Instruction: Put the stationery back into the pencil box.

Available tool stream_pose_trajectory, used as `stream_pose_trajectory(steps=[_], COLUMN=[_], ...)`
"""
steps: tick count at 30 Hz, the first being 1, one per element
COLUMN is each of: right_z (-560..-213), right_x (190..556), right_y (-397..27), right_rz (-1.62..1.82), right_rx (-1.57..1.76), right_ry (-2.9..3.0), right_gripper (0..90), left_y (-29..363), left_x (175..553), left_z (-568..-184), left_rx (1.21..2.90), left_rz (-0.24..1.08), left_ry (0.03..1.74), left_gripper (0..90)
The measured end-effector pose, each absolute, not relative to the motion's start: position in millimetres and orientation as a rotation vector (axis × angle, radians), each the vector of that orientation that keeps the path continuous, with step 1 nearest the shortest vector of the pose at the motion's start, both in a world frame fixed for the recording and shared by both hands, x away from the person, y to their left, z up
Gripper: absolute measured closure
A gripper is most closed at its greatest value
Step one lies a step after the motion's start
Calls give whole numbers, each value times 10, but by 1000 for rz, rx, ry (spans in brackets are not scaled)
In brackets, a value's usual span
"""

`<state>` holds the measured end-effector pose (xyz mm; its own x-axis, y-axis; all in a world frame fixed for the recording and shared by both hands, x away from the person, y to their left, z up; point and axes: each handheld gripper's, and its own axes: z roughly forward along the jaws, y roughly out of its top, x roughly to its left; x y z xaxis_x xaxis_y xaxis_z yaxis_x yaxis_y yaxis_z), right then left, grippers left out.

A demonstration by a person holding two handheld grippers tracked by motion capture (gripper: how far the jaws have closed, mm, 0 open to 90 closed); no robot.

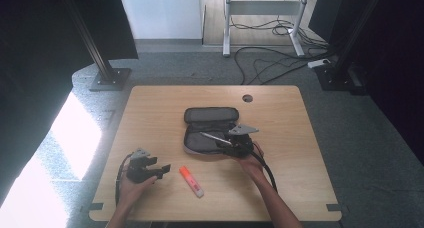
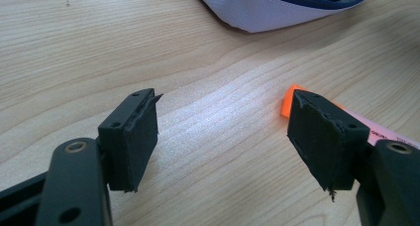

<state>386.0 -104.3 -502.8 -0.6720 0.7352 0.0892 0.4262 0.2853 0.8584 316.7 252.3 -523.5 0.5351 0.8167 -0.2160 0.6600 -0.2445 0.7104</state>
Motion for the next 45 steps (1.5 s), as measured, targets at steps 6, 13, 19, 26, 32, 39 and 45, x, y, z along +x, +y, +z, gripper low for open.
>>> stream_pose_trajectory(steps=[6,13,19,26,32,39,45], right_z=[-5044,-5030,-5059,-5103,-5122,-5138,-5158], right_x=[3807,3750,3696,3597,3495,3367,3310], right_y=[-1088,-1127,-1129,-1154,-1163,-1145,-1133], right_rz=[1355,1378,1393,1416,1427,1441,1433], right_rx=[1064,1071,1072,1087,1083,1064,1061], right_ry=[2224,2215,2212,2210,2221,2232,2249], right_gripper=[502,502,501,485,478,471,462], left_y=[2527,2524,2526,2525,2523,2523,2512], left_x=[3168,3167,3166,3166,3166,3164,3165], left_z=[-5234,-5235,-5233,-5234,-5232,-5227,-5232], left_rx=[1983,1983,1982,1982,1982,1981,1985], left_rz=[252,252,253,252,252,252,251], left_ry=[1198,1198,1198,1198,1197,1197,1195], left_gripper=[284,284,284,284,284,284,284])
